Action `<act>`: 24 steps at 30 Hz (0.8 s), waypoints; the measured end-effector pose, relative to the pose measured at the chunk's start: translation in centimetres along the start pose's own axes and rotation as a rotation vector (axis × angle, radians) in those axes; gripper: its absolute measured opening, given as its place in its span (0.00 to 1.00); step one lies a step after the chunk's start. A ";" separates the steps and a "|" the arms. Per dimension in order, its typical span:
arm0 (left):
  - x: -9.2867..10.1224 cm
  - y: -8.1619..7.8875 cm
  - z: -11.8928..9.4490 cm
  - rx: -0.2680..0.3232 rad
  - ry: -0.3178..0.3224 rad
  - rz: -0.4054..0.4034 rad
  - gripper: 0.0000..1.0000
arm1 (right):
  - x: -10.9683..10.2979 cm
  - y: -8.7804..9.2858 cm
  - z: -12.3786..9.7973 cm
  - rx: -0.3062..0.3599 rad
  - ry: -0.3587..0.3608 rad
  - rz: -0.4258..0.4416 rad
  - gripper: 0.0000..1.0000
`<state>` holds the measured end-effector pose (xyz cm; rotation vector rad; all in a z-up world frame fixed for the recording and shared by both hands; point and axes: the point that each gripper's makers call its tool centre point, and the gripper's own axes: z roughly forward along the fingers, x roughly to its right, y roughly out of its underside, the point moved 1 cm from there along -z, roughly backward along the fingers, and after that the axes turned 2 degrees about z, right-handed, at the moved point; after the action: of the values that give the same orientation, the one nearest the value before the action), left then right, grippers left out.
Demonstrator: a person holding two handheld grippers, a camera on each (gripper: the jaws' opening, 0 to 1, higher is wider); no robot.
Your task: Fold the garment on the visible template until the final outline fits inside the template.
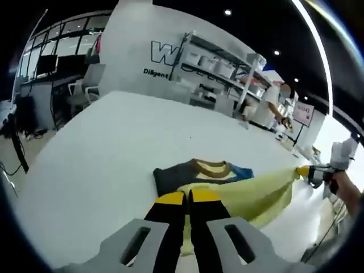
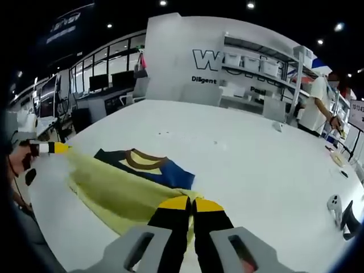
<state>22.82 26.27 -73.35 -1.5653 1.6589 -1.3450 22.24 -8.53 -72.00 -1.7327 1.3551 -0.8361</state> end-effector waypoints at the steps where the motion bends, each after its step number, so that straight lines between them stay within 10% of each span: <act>1: -0.1 -0.7 0.0 0.019 -0.012 0.027 0.00 | 0.0 -0.3 0.0 0.008 0.001 -0.002 0.00; 15: -1.1 -4.4 1.6 0.121 -0.130 0.142 0.00 | 0.6 -2.0 2.0 0.054 0.020 -0.009 0.00; 24: -1.2 -5.4 3.4 0.132 -0.094 0.159 0.00 | 1.2 -3.4 4.0 0.086 0.021 0.006 0.00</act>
<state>28.53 27.04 -70.24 -1.3695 1.5692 -1.2524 27.52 -8.52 -70.92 -1.6571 1.3187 -0.8984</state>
